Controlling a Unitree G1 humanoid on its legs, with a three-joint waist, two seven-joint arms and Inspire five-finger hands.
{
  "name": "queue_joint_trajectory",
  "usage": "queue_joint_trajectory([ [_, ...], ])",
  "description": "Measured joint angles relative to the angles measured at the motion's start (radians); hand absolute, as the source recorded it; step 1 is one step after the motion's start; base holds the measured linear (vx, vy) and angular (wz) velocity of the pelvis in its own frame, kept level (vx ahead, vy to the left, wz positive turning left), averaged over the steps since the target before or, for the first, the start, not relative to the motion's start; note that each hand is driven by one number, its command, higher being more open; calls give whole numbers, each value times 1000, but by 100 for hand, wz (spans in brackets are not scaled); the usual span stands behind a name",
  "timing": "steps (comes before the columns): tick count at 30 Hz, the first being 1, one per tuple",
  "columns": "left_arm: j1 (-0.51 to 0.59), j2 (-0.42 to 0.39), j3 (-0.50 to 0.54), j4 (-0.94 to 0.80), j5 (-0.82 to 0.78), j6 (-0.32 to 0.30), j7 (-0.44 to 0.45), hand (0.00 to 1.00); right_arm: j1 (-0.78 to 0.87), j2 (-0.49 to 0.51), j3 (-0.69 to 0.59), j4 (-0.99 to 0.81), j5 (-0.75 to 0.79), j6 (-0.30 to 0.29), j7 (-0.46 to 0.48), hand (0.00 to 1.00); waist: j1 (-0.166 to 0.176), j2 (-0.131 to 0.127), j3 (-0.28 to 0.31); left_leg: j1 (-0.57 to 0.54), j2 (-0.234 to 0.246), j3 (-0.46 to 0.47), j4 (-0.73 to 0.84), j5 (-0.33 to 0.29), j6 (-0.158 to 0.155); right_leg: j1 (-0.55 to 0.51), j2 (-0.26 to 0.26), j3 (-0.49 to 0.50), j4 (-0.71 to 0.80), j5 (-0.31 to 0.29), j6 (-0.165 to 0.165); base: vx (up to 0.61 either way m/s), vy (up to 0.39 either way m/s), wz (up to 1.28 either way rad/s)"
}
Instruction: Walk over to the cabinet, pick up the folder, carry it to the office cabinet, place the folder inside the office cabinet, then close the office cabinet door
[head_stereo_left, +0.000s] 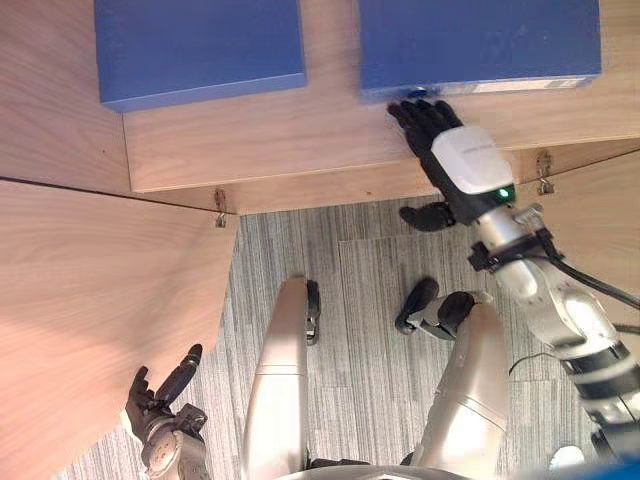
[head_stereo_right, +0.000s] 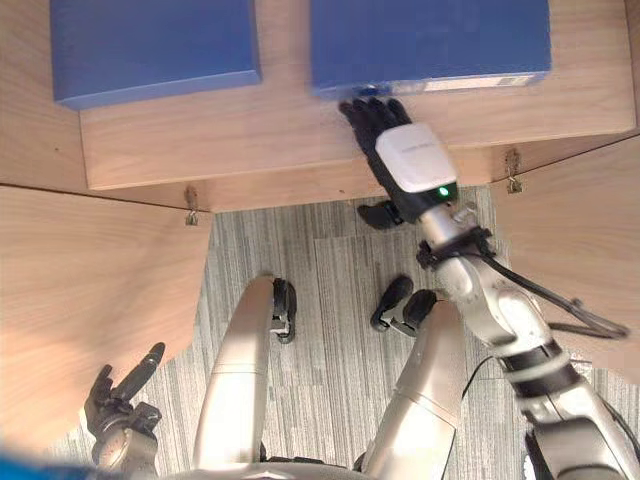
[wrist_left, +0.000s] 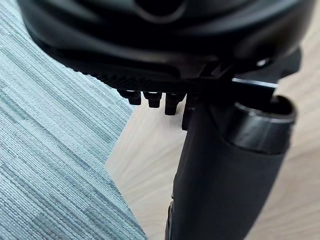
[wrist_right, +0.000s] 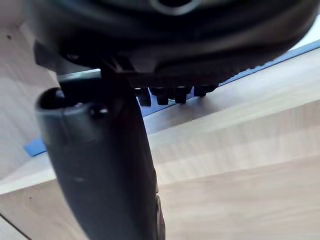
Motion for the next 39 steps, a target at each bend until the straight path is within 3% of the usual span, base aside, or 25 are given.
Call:
queue_joint_trajectory([
  [7,0,1,-9,-10,0,0,-1,100,-147,83,64,90,33,35,11,100,4,1,6,3,0,-4,-1,4,-8,4,0,-3,0,0,0,-14,-3,0],
  [17,-3,2,-21,-63,0,0,-5,100,-278,114,78,185,80,42,27,100,-7,5,8,-10,11,-13,-34,47,-22,0,7,-29,-29,19,-9,-60,-26,0],
  [25,-7,2,-31,-97,0,0,-19,100,-384,17,75,229,145,8,84,100,-7,11,14,-27,19,-20,-72,85,-24,1,15,-56,-77,54,-25,-38,6,0],
  [29,-7,2,-31,-100,0,0,-25,100,-419,-39,71,238,216,-4,161,100,-6,11,14,-31,25,-15,-78,91,-16,0,25,-58,-100,74,-25,-15,48,-7],
  [39,-7,2,-31,-102,-2,0,-45,100,-482,-49,65,289,251,-3,216,100,-6,9,16,-34,32,2,-90,102,-7,-6,35,-50,-129,101,-18,-32,48,-4],
])
